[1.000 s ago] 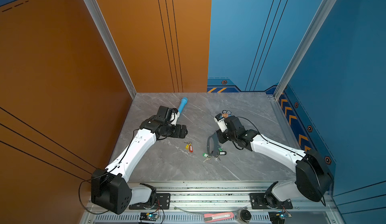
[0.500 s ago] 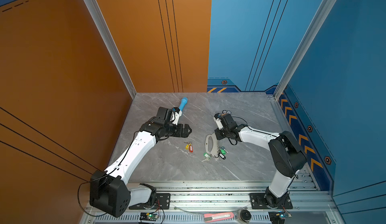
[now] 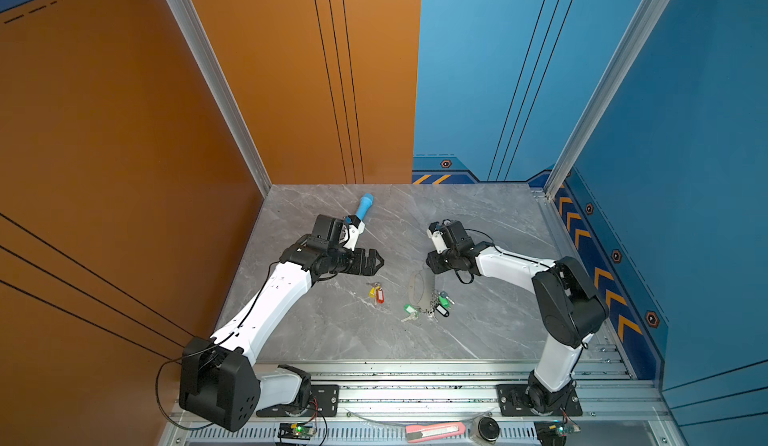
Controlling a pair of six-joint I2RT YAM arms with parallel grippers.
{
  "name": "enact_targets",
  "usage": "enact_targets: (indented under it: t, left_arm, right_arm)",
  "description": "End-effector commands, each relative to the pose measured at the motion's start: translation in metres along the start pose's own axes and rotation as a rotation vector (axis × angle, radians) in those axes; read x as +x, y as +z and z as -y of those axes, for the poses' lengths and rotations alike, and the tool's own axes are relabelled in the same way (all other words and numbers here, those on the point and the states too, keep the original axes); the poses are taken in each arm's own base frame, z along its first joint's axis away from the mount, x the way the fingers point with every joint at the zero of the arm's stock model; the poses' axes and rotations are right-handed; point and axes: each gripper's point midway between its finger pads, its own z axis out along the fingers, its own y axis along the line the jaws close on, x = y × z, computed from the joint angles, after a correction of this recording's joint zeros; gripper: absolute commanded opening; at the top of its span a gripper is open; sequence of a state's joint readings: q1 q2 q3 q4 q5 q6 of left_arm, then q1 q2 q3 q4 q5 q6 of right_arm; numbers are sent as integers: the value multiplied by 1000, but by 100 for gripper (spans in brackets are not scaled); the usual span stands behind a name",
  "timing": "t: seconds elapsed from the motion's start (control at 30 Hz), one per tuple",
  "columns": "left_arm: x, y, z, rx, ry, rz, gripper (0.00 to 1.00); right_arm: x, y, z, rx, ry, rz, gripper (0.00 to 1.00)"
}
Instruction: Remove the keys from the keyring
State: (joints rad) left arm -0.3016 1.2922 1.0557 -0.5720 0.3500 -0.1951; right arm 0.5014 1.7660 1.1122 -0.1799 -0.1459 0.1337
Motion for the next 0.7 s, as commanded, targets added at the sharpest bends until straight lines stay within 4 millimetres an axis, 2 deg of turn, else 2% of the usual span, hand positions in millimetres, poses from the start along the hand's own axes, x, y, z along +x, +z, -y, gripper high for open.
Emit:
enact_targets:
  t: [0.0, 0.1, 0.13, 0.23, 0.27, 0.3, 0.4, 0.47, 0.53, 0.67]
  left_arm:
    - [-2, -10, -25, -113, 99, 6, 98]
    - [-12, -16, -45, -193, 165, 62, 98]
    - [-4, -11, -56, -220, 165, 57, 98]
    - [-5, -4, -82, -279, 167, 91, 98]
    - [-6, -2, -90, -300, 162, 105, 98]
    - [-8, -1, -97, -320, 162, 130, 98]
    - [-16, 6, -113, -372, 177, 234, 98]
    - [-10, 14, -127, -413, 179, 232, 98]
    - [-4, 23, -139, -450, 182, 232, 98]
    - [-6, 33, -151, -452, 178, 354, 98]
  right_arm:
    - [-5, -44, 2, -50, -19, 47, 54]
    - [3, -77, 17, -42, -46, 111, 72]
    - [6, -85, 25, -26, -49, 128, 75]
    - [19, -108, 61, 57, -19, 188, 83]
    - [22, -116, 76, 96, 5, 219, 94]
    - [26, -123, 91, 142, 28, 252, 100]
    - [36, -137, 131, 290, 87, 364, 100]
    - [42, -143, 151, 362, 135, 421, 100]
    - [50, -144, 164, 434, 146, 456, 100]
    - [62, -138, 184, 518, 179, 521, 100]
